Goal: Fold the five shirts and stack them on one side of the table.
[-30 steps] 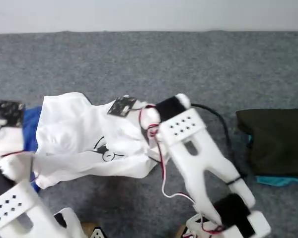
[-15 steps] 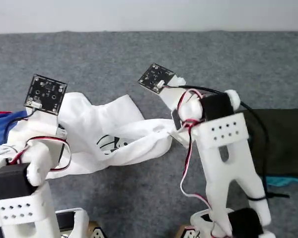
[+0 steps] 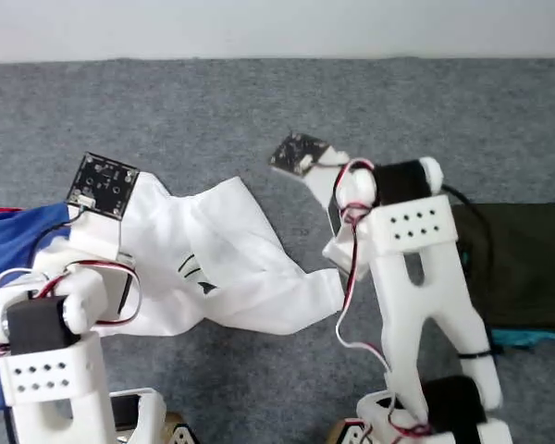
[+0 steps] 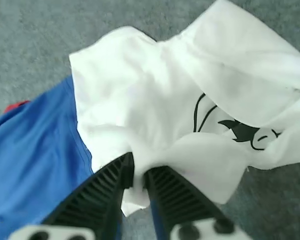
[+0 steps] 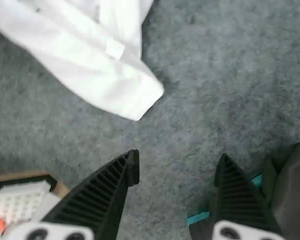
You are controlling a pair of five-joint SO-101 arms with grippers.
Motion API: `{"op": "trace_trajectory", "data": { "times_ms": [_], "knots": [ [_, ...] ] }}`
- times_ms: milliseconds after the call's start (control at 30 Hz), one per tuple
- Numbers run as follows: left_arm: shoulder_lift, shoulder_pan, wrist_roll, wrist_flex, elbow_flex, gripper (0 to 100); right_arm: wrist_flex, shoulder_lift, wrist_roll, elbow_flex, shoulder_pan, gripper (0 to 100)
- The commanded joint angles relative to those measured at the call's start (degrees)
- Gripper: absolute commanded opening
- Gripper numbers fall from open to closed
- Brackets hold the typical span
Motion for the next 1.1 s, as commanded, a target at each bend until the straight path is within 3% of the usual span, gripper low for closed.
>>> {"op": "trace_trajectory", "data": {
  "times_ms": [0, 167, 433, 533, 900, 1067],
  "knots": [
    [-0.6, 0.2, 0.0, 0.3, 0.6, 1, 2.2, -4.3, 3.8, 6.3, -1.3, 25.8],
    [-0.5, 0.2, 0.0, -1.8, 3.6, 1, -6.5, -2.7, 6.9, 15.0, -6.0, 25.9],
    [-0.5, 0.2, 0.0, -2.2, 4.3, 1, -19.6, 11.3, 7.9, 15.4, -7.8, 27.7],
    [-0.5, 0.2, -0.1, -1.9, 4.3, 1, -19.6, 16.6, 7.9, 11.3, -7.5, 32.1],
    [-0.5, 0.2, -0.1, -1.8, 4.3, 1, -17.0, 34.5, 7.9, -4.1, -5.2, 32.1],
    [-0.5, 0.2, -0.1, -1.8, 4.3, 1, -13.5, 38.9, 9.5, -6.9, -2.6, 24.9]
  ]
}}
